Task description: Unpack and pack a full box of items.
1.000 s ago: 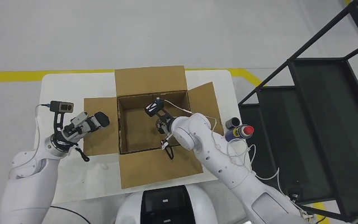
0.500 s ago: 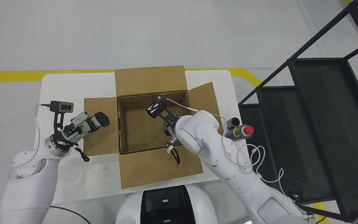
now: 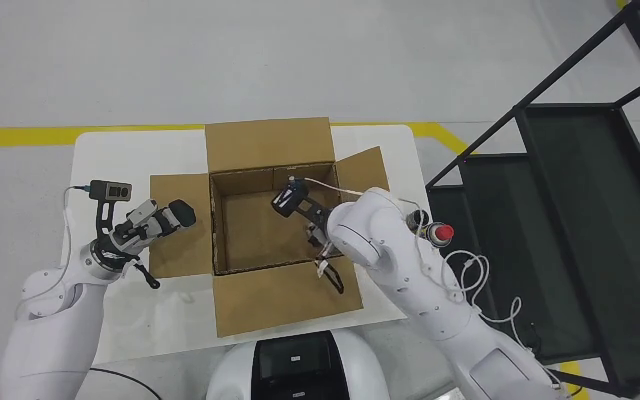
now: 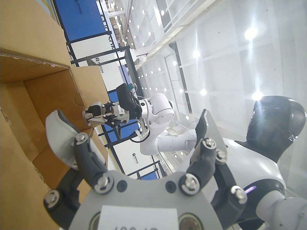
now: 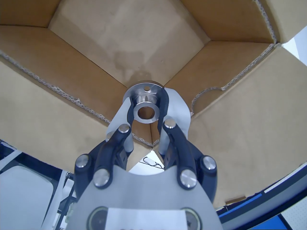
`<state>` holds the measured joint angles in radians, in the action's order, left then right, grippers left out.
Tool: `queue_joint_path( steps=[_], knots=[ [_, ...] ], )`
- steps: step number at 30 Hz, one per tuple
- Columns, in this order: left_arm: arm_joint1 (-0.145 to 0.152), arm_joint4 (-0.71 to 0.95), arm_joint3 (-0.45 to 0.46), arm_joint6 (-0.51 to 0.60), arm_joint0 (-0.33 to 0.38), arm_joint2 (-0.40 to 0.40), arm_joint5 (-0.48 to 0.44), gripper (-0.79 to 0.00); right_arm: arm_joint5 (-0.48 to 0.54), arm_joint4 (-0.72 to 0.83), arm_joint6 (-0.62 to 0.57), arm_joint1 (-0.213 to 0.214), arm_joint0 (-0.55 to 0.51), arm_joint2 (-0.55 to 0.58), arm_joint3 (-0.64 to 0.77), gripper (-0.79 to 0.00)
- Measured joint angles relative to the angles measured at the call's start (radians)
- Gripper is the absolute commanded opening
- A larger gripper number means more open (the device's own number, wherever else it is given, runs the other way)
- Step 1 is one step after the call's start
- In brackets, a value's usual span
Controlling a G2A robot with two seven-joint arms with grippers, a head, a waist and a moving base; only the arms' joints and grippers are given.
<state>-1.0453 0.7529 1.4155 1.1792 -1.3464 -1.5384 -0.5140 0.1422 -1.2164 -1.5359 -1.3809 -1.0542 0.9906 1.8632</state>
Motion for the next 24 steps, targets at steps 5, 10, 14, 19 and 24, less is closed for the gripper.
queue_joint_path(
  steps=[5,10,14,19,24],
  knots=[
    [0.0,0.0,0.0,0.0,0.0,0.0,0.0,0.0,0.049,0.099,0.0,0.025,-0.046,0.05,0.064,-0.785],
    [0.0,0.0,0.0,0.0,0.0,0.0,0.0,0.0,0.047,0.096,0.0,0.025,-0.044,0.048,0.062,-0.785],
    [0.0,0.0,0.0,0.0,0.0,0.0,0.0,0.0,0.047,0.096,0.0,0.025,-0.044,0.048,0.062,-0.785],
    [0.0,0.0,0.0,0.0,0.0,0.0,0.0,0.0,0.047,0.096,0.0,0.025,-0.044,0.049,0.062,-0.785],
    [0.0,0.0,0.0,0.0,0.0,0.0,0.0,0.0,0.048,0.094,0.007,0.025,-0.049,0.05,0.061,-0.785]
  ],
)
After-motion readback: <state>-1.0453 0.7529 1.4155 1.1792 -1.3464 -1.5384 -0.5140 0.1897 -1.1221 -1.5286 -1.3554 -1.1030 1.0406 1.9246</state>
